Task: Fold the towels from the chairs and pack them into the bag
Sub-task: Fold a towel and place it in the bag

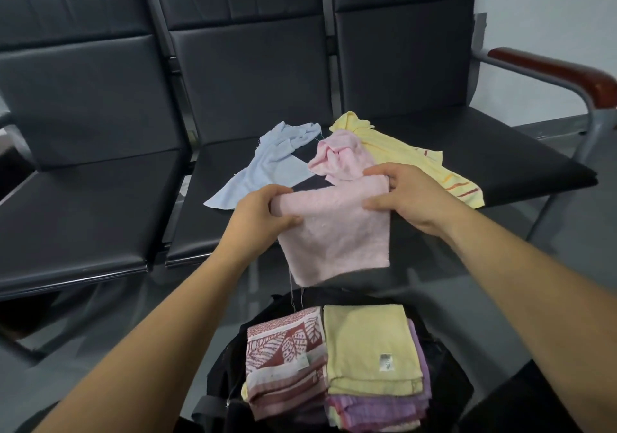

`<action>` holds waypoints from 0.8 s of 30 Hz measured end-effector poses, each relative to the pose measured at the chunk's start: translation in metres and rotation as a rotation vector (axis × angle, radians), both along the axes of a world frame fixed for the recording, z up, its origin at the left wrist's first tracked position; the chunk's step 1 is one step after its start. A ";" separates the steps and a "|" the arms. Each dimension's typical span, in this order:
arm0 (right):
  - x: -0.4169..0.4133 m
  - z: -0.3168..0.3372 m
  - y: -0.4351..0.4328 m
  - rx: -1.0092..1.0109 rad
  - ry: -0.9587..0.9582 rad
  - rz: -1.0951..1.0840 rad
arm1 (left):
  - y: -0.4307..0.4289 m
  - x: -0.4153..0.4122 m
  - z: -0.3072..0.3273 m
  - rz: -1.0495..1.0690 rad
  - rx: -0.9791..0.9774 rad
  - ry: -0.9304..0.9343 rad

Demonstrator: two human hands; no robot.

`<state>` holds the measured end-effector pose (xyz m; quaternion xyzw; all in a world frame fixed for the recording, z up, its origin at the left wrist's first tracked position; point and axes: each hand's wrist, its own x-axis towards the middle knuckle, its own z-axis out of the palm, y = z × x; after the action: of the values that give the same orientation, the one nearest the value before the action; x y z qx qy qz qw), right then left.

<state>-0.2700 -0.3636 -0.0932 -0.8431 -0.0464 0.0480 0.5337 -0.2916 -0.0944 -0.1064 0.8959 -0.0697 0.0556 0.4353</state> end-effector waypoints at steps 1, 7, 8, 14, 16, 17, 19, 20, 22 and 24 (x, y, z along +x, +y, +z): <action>-0.004 -0.001 -0.003 -0.231 -0.070 0.008 | -0.002 0.000 -0.003 0.003 0.051 -0.021; -0.026 -0.029 -0.022 -0.025 -0.123 -0.133 | -0.018 -0.005 -0.027 -0.133 -0.032 -0.006; -0.030 -0.035 -0.028 0.073 -0.068 -0.137 | -0.020 -0.008 -0.031 -0.181 -0.118 0.044; -0.045 -0.084 -0.036 0.289 0.291 -0.250 | -0.036 -0.020 -0.067 -0.162 -0.201 0.296; -0.051 -0.101 -0.034 0.282 0.393 -0.317 | -0.041 -0.021 -0.080 -0.138 -0.177 0.348; -0.052 -0.110 -0.033 0.268 0.443 -0.341 | -0.042 -0.021 -0.088 -0.135 -0.164 0.380; -0.054 -0.135 -0.031 0.225 0.528 -0.381 | -0.046 -0.021 -0.110 -0.125 -0.096 0.443; -0.053 -0.151 -0.030 0.207 0.560 -0.399 | -0.048 -0.021 -0.123 -0.111 -0.039 0.468; -0.052 -0.175 -0.028 0.138 0.605 -0.432 | -0.051 -0.023 -0.151 -0.076 0.087 0.520; -0.050 -0.186 -0.028 -0.013 0.613 -0.432 | -0.050 -0.024 -0.172 -0.058 0.172 0.595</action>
<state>-0.3198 -0.3919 -0.2795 -0.7833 0.2947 0.1850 0.5151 -0.3152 -0.1444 -0.2787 0.9040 0.0308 -0.2276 0.3606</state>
